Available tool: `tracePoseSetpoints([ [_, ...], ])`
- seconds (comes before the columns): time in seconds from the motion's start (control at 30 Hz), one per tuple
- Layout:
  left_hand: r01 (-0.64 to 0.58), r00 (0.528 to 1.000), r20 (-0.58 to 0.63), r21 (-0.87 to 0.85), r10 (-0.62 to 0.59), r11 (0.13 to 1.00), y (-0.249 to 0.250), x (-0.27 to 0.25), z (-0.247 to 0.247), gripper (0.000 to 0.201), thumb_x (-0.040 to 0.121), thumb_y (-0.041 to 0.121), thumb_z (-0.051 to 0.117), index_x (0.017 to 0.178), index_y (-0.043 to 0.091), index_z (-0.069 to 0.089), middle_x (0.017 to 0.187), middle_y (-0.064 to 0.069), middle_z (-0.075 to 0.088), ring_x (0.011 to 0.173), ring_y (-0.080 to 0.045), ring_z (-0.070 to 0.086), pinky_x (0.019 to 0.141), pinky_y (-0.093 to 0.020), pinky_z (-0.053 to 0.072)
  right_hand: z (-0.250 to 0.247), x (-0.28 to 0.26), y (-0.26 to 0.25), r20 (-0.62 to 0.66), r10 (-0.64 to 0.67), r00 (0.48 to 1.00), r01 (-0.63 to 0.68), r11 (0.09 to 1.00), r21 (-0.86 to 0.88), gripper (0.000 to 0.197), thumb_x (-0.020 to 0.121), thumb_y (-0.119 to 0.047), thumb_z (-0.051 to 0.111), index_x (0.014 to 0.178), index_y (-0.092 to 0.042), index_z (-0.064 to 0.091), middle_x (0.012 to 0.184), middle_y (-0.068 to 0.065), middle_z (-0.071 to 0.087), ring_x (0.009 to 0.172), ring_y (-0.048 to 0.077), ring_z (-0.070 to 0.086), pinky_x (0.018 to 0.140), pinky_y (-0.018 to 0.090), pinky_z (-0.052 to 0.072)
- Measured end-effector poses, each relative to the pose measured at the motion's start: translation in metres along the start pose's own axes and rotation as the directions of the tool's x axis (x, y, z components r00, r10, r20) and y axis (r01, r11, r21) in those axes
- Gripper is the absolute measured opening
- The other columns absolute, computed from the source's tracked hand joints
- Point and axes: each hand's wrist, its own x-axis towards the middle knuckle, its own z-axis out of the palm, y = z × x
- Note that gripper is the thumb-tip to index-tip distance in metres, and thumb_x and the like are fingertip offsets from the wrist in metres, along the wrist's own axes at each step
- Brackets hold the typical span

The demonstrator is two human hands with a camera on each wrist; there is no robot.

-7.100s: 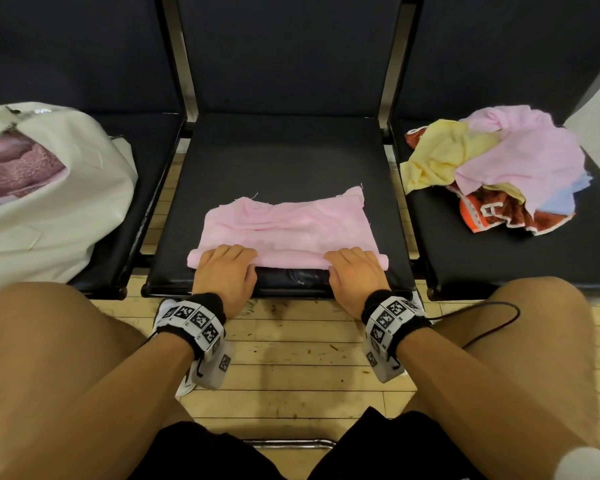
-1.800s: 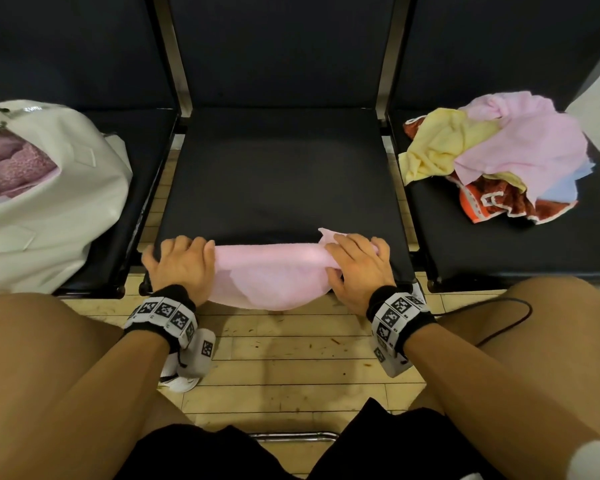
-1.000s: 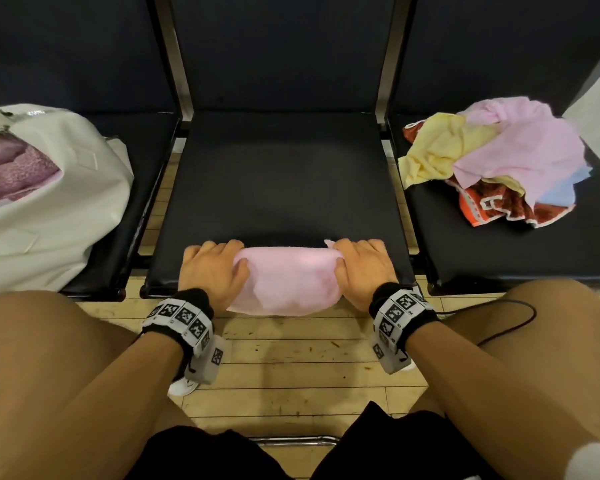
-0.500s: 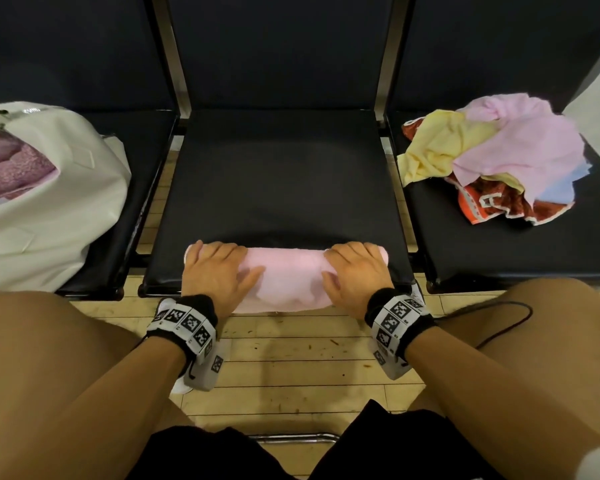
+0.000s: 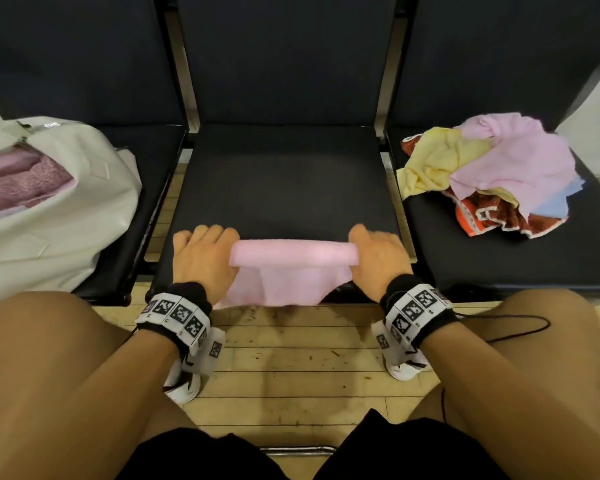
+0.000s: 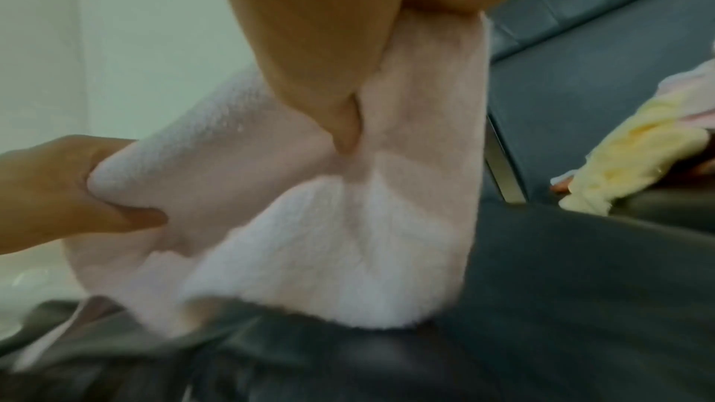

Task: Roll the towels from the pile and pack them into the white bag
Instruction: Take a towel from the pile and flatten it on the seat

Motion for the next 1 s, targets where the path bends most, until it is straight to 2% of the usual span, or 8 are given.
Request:
tracePoseSetpoints([
  [0.13,-0.003,0.957,-0.289,-0.098,-0.026,0.995,-0.002,0.015,-0.028,0.028,0.069,0.009,0.068,0.094,0.018,0.062,0.09,-0.004,0.057,0.093,-0.031,0.05,0.089,-0.047,0.029,-0.019,0.011,0.0,-0.421,0.019,0.907,0.029,0.994,0.108,0.041,0.064,-0.007,0.072,0.101,-0.012,0.056,0.088,0.007,0.056,0.086,0.032,0.055,0.082,0.037,0.031],
  [0.27,-0.003,0.915,-0.399,-0.151,-0.058,0.989,0.002,0.022,-0.037,0.038,0.069,0.005,0.07,0.103,0.018,0.062,0.101,-0.005,0.06,0.105,-0.03,0.047,0.093,-0.049,0.029,-0.015,0.007,-0.003,-0.547,0.051,0.836,0.06,0.981,0.184,0.047,0.062,-0.015,0.072,0.103,-0.011,0.051,0.096,0.01,0.056,0.092,0.03,0.052,0.088,0.037,0.027],
  [0.33,0.008,0.937,-0.344,-0.148,-0.059,0.989,0.0,0.021,-0.028,0.041,0.07,0.006,0.066,0.108,0.017,0.062,0.102,-0.006,0.061,0.105,-0.032,0.05,0.094,-0.05,0.029,0.002,0.005,-0.002,-0.473,0.024,0.881,0.05,0.988,0.144,0.045,0.061,-0.011,0.07,0.102,-0.011,0.053,0.095,0.008,0.055,0.089,0.029,0.052,0.087,0.037,0.026],
  [0.4,0.038,0.993,-0.111,-0.081,-0.046,0.996,-0.002,0.014,-0.009,0.048,0.073,0.009,0.06,0.12,0.02,0.056,0.105,-0.004,0.063,0.104,-0.031,0.054,0.096,-0.049,0.028,0.023,0.001,0.004,-0.297,-0.011,0.955,0.026,0.999,0.047,0.044,0.062,-0.006,0.066,0.104,-0.012,0.055,0.095,0.004,0.055,0.089,0.028,0.053,0.087,0.038,0.026],
  [0.47,0.057,0.984,0.171,0.007,-0.057,0.998,-0.004,0.001,0.012,0.051,0.079,0.015,0.057,0.126,0.027,0.044,0.109,0.001,0.065,0.107,-0.027,0.056,0.1,-0.048,0.029,0.04,-0.004,0.008,-0.061,-0.036,0.998,0.036,0.999,-0.015,0.045,0.066,-0.004,0.059,0.109,-0.017,0.055,0.102,0.001,0.054,0.1,0.027,0.052,0.093,0.04,0.027],
  [0.53,0.062,0.959,0.277,0.022,-0.066,0.998,-0.008,-0.009,0.027,0.049,0.081,0.021,0.057,0.127,0.028,0.039,0.111,0.003,0.065,0.109,-0.024,0.056,0.105,-0.047,0.03,0.047,-0.007,0.01,0.105,-0.064,0.992,0.064,0.998,0.005,0.047,0.072,-0.006,0.055,0.117,-0.019,0.055,0.115,-0.001,0.055,0.111,0.024,0.048,0.101,0.039,0.027],
  [0.8,0.087,0.952,0.288,0.067,-0.102,0.994,-0.02,-0.02,0.025,0.057,0.076,0.037,0.058,0.131,0.029,0.048,0.141,-0.001,0.044,0.134,-0.027,0.036,0.117,-0.063,-0.001,0.039,-0.003,0.02,0.154,-0.127,0.98,0.125,0.992,0.017,0.039,0.082,-0.028,0.039,0.115,-0.022,0.059,0.095,-0.005,0.062,0.095,0.02,0.054,0.099,0.036,0.031],
  [1.0,-0.086,0.974,0.205,-0.049,0.094,0.995,0.001,-0.018,0.029,0.055,0.083,0.039,0.063,0.136,0.033,0.048,0.134,0.005,0.05,0.126,-0.021,0.044,0.116,-0.048,0.013,0.034,0.004,0.012,0.14,-0.1,0.985,0.074,0.981,0.181,0.03,0.084,-0.031,0.051,0.109,-0.024,0.037,0.087,-0.004,0.054,0.072,0.019,0.051,0.078,0.035,0.04],
])
